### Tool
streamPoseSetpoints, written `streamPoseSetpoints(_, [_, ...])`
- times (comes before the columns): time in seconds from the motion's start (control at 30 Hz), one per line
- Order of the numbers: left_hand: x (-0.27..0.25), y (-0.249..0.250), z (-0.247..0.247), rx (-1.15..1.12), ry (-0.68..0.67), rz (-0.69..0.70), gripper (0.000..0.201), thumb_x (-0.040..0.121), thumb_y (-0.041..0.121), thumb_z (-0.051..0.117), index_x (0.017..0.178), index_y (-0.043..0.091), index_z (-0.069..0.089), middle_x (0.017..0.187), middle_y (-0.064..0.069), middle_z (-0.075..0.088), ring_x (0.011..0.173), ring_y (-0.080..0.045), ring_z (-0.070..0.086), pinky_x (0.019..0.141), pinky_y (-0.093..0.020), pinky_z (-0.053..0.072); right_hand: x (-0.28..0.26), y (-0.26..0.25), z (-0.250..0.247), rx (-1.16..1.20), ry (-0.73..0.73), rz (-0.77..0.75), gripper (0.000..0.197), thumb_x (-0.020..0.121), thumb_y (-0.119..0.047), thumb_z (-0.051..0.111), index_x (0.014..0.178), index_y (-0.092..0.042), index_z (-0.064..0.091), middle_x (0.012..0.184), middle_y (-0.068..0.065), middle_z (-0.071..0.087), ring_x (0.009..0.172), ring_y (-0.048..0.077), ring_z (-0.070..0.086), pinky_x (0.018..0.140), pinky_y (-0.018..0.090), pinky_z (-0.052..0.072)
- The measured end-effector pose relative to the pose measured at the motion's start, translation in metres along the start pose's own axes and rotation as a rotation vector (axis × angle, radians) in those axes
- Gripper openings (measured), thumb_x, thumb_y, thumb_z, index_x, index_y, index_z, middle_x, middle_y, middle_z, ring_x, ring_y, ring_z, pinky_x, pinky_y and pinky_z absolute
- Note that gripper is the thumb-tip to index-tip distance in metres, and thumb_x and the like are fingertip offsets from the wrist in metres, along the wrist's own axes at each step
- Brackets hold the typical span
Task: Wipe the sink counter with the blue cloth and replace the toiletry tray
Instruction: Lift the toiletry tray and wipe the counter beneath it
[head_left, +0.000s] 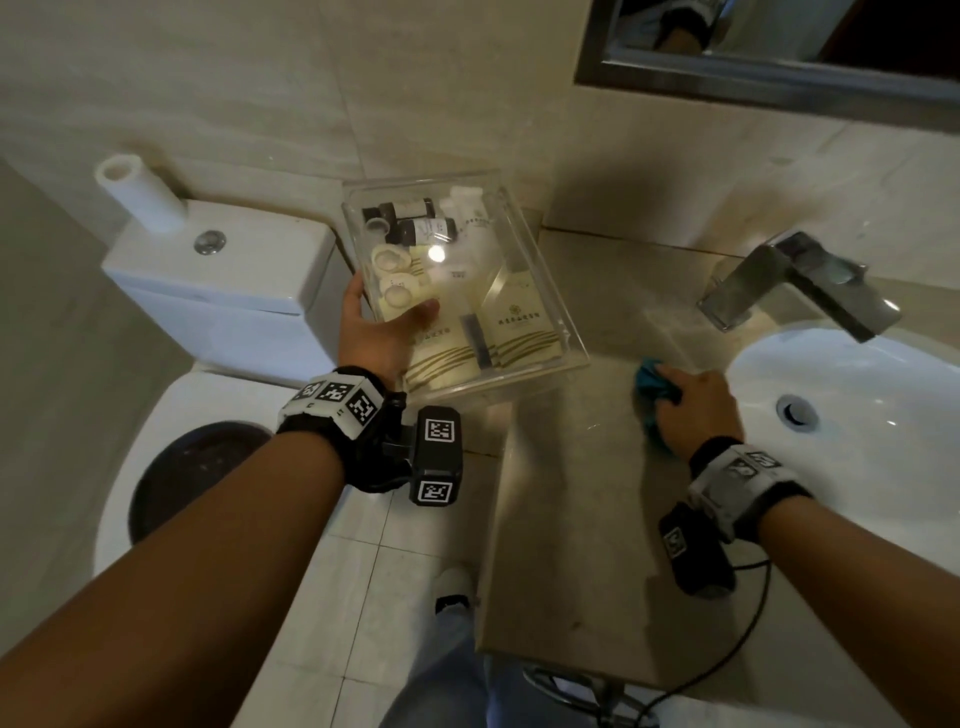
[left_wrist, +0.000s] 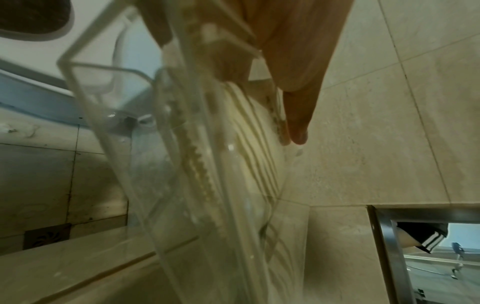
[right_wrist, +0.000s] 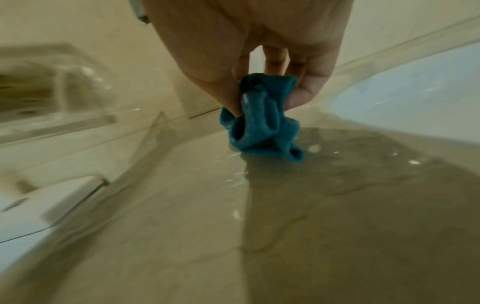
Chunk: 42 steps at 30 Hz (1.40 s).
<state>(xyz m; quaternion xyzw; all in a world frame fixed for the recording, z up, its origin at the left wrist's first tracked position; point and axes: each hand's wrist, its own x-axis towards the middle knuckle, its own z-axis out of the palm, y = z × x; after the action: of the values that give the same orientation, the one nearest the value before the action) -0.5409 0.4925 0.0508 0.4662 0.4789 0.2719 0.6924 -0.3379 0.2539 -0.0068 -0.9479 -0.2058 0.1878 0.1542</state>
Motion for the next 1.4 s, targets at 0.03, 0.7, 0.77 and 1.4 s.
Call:
streamPoseSetpoints(0.03, [-0.001, -0.001, 0.0, -0.005, 0.0, 0.001, 0.079, 0.077, 0.004, 0.073, 0.141, 0.029, 0.035, 0.118, -0.003, 0.063, 0.1, -0.02, 0.065, 0.076, -0.041, 0.059, -0.003, 0.008, -0.006, -0.063, -0.016, 0.056, 0.048, 0.087, -0.016, 0.05, 0.134, -0.026, 0.048, 0.125, 0.023, 0.044, 0.105, 0.046, 0.051, 0.098, 0.044, 0.045])
streamPoseSetpoints(0.7, [0.039, 0.015, -0.02, 0.127, -0.14, 0.024, 0.077, 0.074, 0.015, 0.078, 0.138, 0.029, 0.038, 0.124, -0.004, 0.059, 0.107, -0.022, 0.061, 0.085, -0.046, 0.056, -0.052, -0.067, 0.05, 0.102, -0.037, -0.031, 0.047, 0.081, -0.007, 0.057, 0.128, -0.017, 0.056, 0.119, 0.021, 0.06, 0.106, 0.037, 0.058, 0.089, 0.031, 0.045])
streamPoseSetpoints(0.77, [0.04, 0.014, -0.022, 0.111, -0.148, 0.029, 0.076, 0.075, 0.013, 0.078, 0.138, 0.027, 0.038, 0.122, -0.004, 0.06, 0.106, -0.021, 0.062, 0.084, -0.044, 0.057, -0.038, -0.038, 0.031, 0.056, 0.038, 0.066, 0.051, 0.081, -0.003, 0.054, 0.131, -0.014, 0.053, 0.122, 0.026, 0.056, 0.107, 0.04, 0.055, 0.095, 0.035, 0.043])
streamPoseSetpoints(1.4, [0.033, 0.004, -0.001, 0.063, -0.007, -0.06, 0.086, 0.075, 0.01, 0.078, 0.144, 0.029, 0.03, 0.126, -0.004, 0.06, 0.107, -0.023, 0.063, 0.088, -0.049, 0.054, -0.083, -0.057, 0.062, 0.057, -0.437, -0.402, 0.031, 0.089, -0.021, 0.055, 0.12, -0.021, 0.056, 0.103, 0.0, 0.046, 0.092, 0.021, 0.051, 0.075, 0.025, 0.04])
